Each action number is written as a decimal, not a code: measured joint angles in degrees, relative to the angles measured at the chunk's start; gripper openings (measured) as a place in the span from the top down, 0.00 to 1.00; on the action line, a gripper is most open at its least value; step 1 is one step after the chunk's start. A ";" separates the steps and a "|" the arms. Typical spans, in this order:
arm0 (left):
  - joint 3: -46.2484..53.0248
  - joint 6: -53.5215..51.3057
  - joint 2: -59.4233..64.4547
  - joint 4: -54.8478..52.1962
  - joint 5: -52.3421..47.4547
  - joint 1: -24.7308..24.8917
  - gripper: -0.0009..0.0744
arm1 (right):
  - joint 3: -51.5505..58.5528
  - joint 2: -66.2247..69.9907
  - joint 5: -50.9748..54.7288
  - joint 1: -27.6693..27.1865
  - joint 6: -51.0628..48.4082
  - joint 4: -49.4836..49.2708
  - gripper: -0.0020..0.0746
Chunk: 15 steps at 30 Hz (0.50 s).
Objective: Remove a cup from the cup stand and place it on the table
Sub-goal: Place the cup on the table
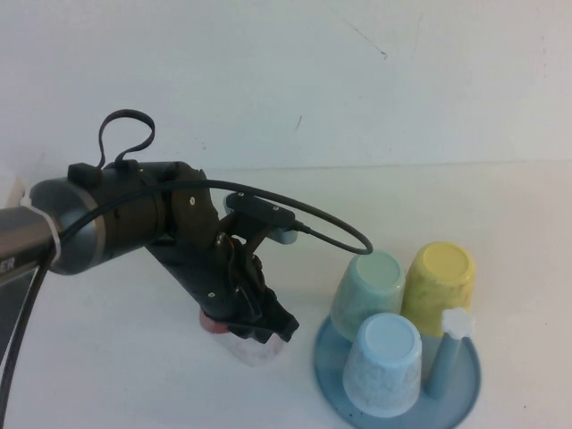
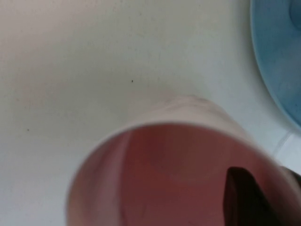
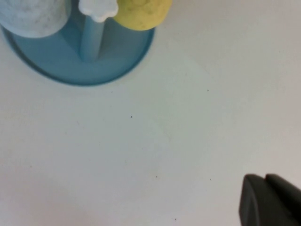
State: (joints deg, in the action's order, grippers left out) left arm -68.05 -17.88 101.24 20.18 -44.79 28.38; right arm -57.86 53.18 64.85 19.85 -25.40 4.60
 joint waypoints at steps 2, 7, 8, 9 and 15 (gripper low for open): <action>0.00 0.00 0.25 0.00 0.14 0.00 0.80 | 0.00 -0.12 0.00 0.00 0.13 0.32 0.97; 0.00 0.00 0.37 0.19 0.65 0.00 0.61 | 0.00 -0.34 -0.71 0.00 0.52 1.44 0.97; 0.00 0.00 0.12 0.43 0.70 0.00 0.59 | 0.00 -0.47 -0.99 0.00 0.81 1.98 0.97; 0.00 0.00 -0.34 0.69 0.79 0.00 0.58 | 0.00 -0.93 -1.29 0.00 1.26 2.57 0.97; 0.00 0.00 -6.00 1.61 0.45 0.00 0.62 | 0.56 -6.75 -4.30 0.00 3.53 3.72 0.97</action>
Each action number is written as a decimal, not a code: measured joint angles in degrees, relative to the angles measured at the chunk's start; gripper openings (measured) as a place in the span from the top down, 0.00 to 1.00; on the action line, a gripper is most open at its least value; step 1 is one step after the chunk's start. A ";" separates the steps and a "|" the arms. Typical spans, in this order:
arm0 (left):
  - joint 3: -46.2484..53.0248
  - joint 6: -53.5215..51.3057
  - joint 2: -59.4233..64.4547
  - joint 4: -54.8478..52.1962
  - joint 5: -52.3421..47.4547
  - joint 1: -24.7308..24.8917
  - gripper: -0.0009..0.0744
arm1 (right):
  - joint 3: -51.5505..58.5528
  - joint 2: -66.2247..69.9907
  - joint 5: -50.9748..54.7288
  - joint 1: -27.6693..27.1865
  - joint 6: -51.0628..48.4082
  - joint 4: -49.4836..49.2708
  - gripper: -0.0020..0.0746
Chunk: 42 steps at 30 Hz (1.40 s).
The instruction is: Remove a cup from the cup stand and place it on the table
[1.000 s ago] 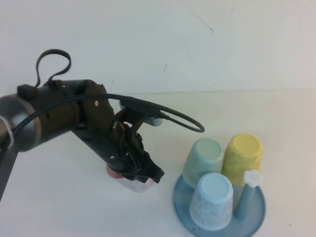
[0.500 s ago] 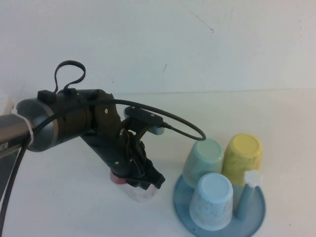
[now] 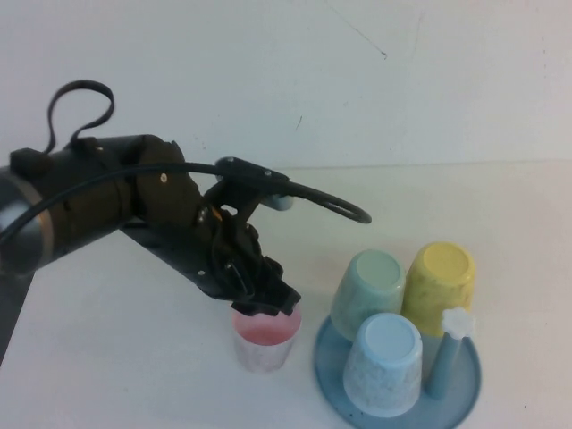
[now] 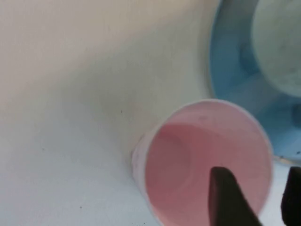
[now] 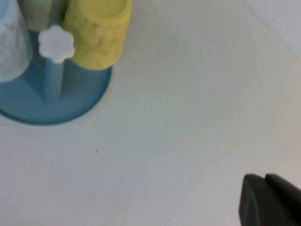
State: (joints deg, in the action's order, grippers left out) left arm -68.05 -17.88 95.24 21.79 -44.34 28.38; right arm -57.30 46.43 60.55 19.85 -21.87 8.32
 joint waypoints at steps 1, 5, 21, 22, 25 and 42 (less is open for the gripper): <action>0.00 0.00 -1.54 0.00 0.00 0.00 0.66 | 0.47 -1.63 -0.88 0.00 0.26 -0.45 0.97; 0.00 0.00 -8.14 0.00 0.00 0.00 0.82 | 5.12 -8.57 -4.72 0.00 0.75 -1.89 0.97; 14.46 -2.33 -35.70 -0.36 12.60 0.00 0.99 | 33.07 -31.15 -20.94 0.00 1.35 -8.93 0.97; 16.50 -2.48 -37.21 -0.36 14.45 0.00 0.99 | 33.42 -31.36 -20.94 0.00 1.35 -9.34 0.97; 23.56 -2.71 -42.45 -0.13 18.90 -0.10 0.99 | 33.71 -31.59 -21.89 0.00 1.35 -9.82 0.97; 35.24 -2.84 -50.53 0.71 26.85 -0.10 0.99 | 34.18 -31.72 -19.88 0.00 1.93 -10.98 0.98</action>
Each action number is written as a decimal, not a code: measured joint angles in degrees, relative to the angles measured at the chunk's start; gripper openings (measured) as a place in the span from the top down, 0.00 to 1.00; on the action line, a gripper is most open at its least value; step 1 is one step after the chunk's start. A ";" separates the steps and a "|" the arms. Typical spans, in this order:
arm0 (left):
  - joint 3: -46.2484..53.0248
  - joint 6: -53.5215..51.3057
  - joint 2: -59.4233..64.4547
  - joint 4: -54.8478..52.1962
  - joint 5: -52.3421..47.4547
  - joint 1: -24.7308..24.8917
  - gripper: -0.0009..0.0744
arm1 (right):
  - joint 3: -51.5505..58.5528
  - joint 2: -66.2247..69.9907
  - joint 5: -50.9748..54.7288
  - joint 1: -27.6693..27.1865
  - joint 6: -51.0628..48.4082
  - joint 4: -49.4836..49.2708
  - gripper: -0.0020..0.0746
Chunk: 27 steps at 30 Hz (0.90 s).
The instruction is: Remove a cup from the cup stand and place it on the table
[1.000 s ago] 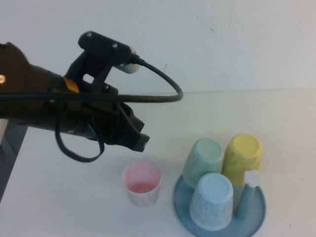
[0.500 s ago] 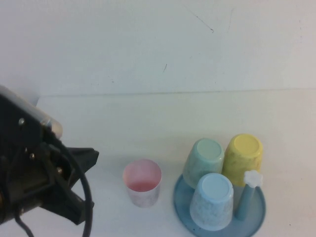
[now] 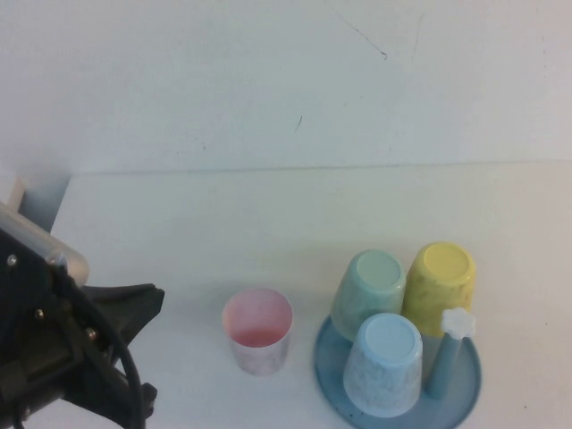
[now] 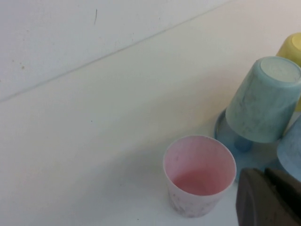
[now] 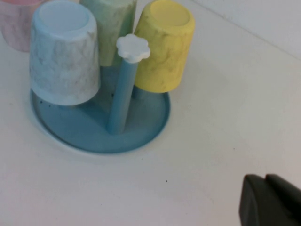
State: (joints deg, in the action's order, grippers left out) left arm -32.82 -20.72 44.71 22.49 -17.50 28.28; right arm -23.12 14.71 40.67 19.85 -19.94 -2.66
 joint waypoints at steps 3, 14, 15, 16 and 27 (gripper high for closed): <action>0.02 0.00 0.00 0.10 -1.13 0.00 0.99 | 0.00 0.00 0.00 0.00 0.00 0.00 0.98; 0.12 -2.20 -5.73 -0.41 -4.83 -1.82 0.99 | 0.00 0.00 0.04 0.00 0.00 -0.22 0.98; 0.12 -2.83 -7.54 -0.67 -4.96 -2.86 0.99 | 0.00 0.00 0.04 0.00 0.00 -0.22 0.98; 0.12 -3.10 -9.10 -0.80 -4.96 -4.06 0.99 | 0.00 0.00 0.04 0.00 0.00 -0.33 0.98; 15.03 -3.58 -29.42 0.64 4.70 -16.34 0.99 | 0.00 0.00 0.04 0.00 0.00 -0.42 0.98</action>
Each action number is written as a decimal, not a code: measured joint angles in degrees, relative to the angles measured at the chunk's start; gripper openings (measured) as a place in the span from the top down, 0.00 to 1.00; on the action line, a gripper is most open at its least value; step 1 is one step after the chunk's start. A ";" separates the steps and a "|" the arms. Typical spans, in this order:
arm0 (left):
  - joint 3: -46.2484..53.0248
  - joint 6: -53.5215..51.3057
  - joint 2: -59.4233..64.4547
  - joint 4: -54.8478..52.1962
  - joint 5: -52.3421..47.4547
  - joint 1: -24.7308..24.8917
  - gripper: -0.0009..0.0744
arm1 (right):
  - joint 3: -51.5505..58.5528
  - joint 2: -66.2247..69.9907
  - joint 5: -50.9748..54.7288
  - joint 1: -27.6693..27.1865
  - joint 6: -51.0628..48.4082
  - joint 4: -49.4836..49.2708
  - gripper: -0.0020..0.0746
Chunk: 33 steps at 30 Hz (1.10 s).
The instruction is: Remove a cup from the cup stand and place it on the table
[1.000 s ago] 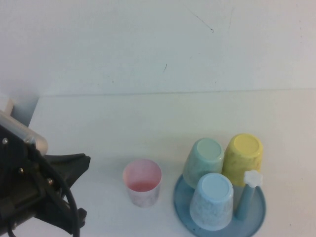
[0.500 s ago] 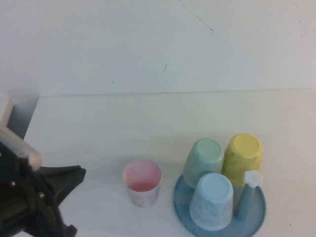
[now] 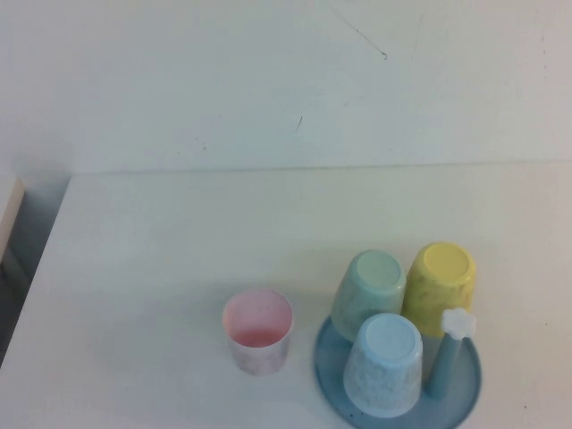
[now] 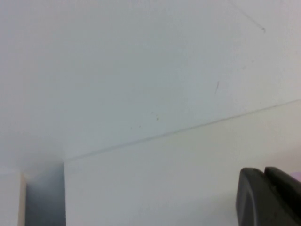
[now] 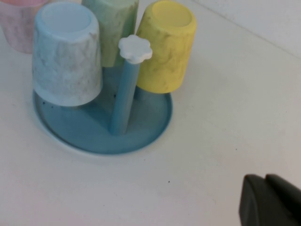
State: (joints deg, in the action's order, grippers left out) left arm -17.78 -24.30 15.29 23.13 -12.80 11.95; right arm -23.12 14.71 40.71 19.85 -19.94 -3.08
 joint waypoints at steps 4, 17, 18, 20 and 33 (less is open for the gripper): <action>7.82 0.00 -5.23 1.92 1.60 -4.13 0.99 | 0.00 0.00 0.00 0.00 0.00 0.00 0.98; 19.30 -0.92 -13.34 7.49 6.33 -8.16 0.99 | 0.00 0.00 0.00 0.00 0.00 -0.12 0.98; 19.30 -0.91 -13.34 7.49 6.75 -8.16 0.99 | 0.00 0.00 0.00 0.00 0.00 -0.12 0.98; 19.30 0.99 -13.36 5.62 6.87 -8.16 0.99 | 0.00 0.00 0.00 0.00 0.00 -0.23 0.98; 19.40 25.89 -14.64 -16.13 -4.95 -8.16 0.99 | 0.00 0.00 0.00 0.00 0.00 -0.47 0.98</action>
State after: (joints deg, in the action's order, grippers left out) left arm 1.61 1.59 0.65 7.00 -17.75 3.79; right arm -23.12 14.71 40.71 19.85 -19.94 -3.55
